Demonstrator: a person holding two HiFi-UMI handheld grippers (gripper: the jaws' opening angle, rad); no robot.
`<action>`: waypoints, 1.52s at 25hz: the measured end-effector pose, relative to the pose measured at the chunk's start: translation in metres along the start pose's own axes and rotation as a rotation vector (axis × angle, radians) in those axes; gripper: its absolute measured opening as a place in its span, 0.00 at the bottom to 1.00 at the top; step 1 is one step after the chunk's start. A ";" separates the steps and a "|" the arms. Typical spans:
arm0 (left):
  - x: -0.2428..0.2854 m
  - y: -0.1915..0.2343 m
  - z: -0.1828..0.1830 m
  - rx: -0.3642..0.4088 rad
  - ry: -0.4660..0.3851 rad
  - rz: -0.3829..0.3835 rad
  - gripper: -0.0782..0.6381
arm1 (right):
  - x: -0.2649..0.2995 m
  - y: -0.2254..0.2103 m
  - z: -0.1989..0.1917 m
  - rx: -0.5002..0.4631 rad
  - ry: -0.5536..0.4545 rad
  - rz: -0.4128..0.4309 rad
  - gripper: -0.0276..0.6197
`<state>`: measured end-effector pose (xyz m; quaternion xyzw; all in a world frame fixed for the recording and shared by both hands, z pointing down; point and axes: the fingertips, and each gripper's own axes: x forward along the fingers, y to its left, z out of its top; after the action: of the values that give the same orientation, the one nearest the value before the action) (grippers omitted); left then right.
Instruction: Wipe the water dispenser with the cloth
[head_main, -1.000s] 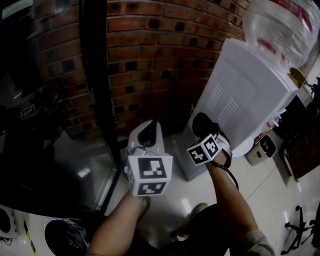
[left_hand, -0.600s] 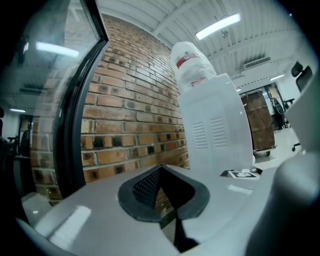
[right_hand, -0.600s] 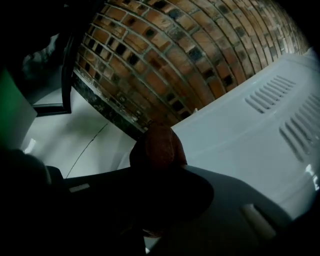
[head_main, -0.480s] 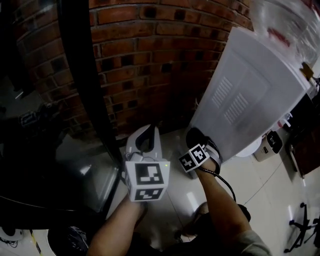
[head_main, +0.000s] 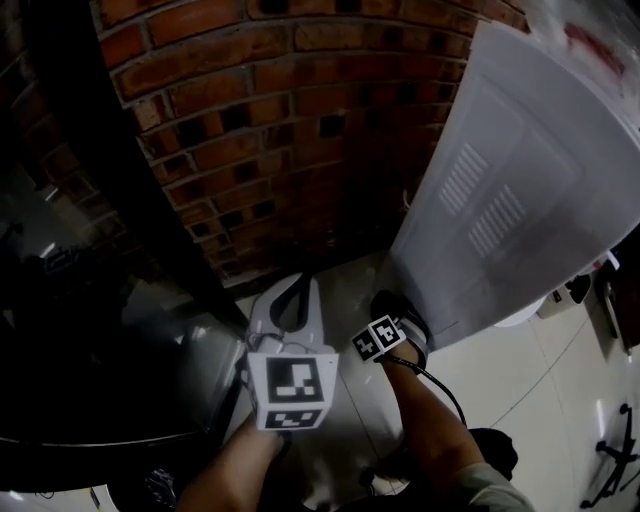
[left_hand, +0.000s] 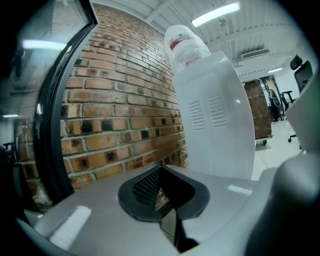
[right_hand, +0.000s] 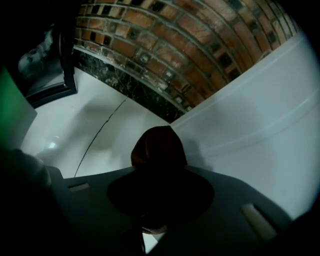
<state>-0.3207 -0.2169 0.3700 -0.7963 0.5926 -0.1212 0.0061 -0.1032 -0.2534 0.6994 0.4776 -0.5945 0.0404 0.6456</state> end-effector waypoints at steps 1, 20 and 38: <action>0.003 -0.001 -0.002 0.001 0.004 -0.002 0.11 | 0.008 0.006 -0.003 0.008 0.007 0.010 0.21; 0.005 -0.014 0.015 0.029 -0.023 -0.029 0.11 | -0.013 -0.004 0.003 0.086 -0.120 0.007 0.21; -0.046 -0.025 0.092 0.016 -0.184 -0.038 0.11 | -0.386 -0.183 0.042 0.117 -0.814 -0.378 0.20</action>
<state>-0.2912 -0.1781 0.2761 -0.8150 0.5735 -0.0525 0.0643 -0.1323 -0.1817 0.2770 0.5906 -0.6989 -0.2358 0.3274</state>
